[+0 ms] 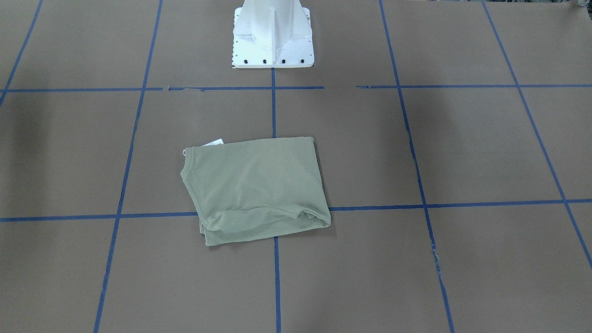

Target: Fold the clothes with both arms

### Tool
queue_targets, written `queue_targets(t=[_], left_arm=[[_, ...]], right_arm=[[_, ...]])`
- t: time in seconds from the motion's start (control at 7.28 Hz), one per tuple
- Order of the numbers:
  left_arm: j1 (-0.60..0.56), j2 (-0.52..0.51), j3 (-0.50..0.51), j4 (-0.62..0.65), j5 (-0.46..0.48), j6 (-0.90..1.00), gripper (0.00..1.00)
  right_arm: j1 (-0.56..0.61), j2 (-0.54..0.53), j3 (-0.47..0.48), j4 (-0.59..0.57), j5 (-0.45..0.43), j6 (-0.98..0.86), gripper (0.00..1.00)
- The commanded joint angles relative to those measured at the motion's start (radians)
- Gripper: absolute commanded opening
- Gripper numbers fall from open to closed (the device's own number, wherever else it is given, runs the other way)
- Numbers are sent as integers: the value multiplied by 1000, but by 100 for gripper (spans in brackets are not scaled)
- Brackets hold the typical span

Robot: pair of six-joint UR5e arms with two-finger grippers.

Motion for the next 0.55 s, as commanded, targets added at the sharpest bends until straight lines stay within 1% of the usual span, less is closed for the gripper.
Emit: queue_targets(t=[0.0,0.14,0.41], left_arm=[[-1,-8,-90,196,-6,0,100],[1,1,-109,250,-6,2,100],[5,2,-92,243,-12,2,100]], right_arm=[[-14,0,-20,-2,5,0,100],[-13,-8,-23,-2,7,0,100],[-13,-10,-29,-4,8,0,100]])
